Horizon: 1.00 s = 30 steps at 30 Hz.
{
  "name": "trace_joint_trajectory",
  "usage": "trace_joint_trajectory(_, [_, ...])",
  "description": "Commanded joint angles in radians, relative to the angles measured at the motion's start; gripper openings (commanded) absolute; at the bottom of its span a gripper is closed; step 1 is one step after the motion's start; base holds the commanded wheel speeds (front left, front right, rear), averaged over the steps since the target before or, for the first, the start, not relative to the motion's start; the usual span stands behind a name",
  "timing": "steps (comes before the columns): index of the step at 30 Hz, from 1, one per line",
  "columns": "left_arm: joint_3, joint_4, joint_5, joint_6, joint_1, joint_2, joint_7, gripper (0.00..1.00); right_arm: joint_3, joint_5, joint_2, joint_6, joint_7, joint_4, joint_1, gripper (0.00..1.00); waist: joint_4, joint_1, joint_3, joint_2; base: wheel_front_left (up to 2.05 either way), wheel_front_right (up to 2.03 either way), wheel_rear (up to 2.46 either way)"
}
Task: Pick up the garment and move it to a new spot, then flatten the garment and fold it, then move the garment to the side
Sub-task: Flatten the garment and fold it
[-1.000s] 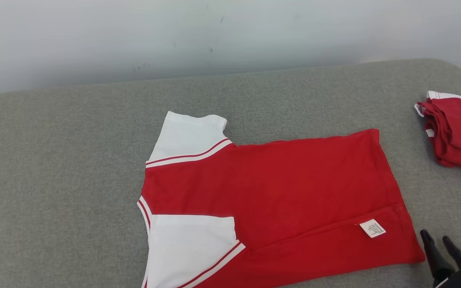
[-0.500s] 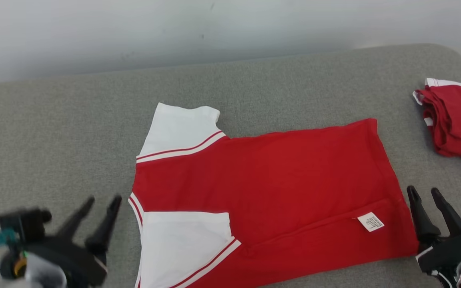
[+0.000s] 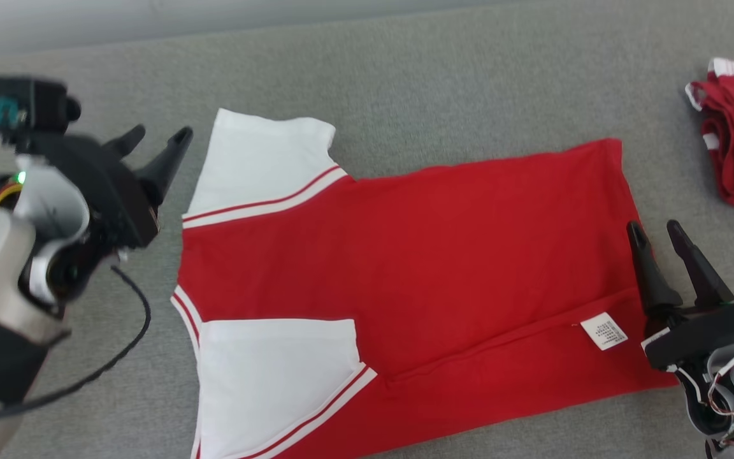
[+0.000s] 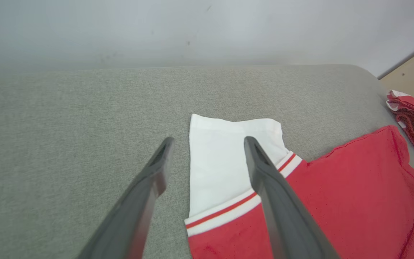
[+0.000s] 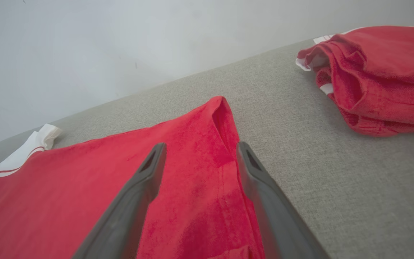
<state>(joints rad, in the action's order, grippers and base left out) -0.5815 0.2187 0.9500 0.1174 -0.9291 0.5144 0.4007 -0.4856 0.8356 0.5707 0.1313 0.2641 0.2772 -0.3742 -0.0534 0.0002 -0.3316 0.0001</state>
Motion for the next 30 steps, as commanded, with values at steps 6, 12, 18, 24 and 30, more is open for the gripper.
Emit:
trace_joint_trajectory(6, [-0.056, 0.199, -0.025, -0.054, -0.189, -0.051, 0.103, 1.00, -0.014, -0.005, -0.011, -0.001, 0.000, 0.009, -0.051, 1.00, -0.046, -0.0002, -0.096, -0.0001, 0.00, 0.00, 0.00])
trace_joint_trajectory(12, [-0.088, 0.320, -0.049, -0.075, -0.278, -0.081, 0.141, 1.00, -0.022, -0.007, -0.022, -0.001, 0.000, 0.011, -0.073, 1.00, -0.063, -0.0002, -0.129, -0.0001, 0.00, 0.00, 0.00])
trace_joint_trajectory(18, [-0.126, 0.428, -0.087, -0.108, -0.346, -0.096, 0.149, 1.00, -0.029, -0.002, -0.031, -0.001, 0.000, 0.010, -0.088, 1.00, -0.087, -0.0002, -0.150, -0.0001, 0.00, 0.00, 0.00])
trace_joint_trajectory(24, [-0.161, 0.508, -0.116, -0.139, -0.387, -0.104, 0.160, 1.00, -0.023, 0.007, -0.034, -0.001, 0.000, 0.009, -0.084, 1.00, -0.105, -0.0002, -0.156, -0.0001, 0.00, 0.00, 0.00])
trace_joint_trajectory(30, [-0.187, 0.564, -0.121, -0.163, -0.400, -0.113, 0.193, 1.00, -0.021, 0.004, -0.034, -0.001, 0.000, 0.008, -0.082, 1.00, -0.114, -0.0002, -0.155, -0.0001, 0.00, 0.00, 0.00])
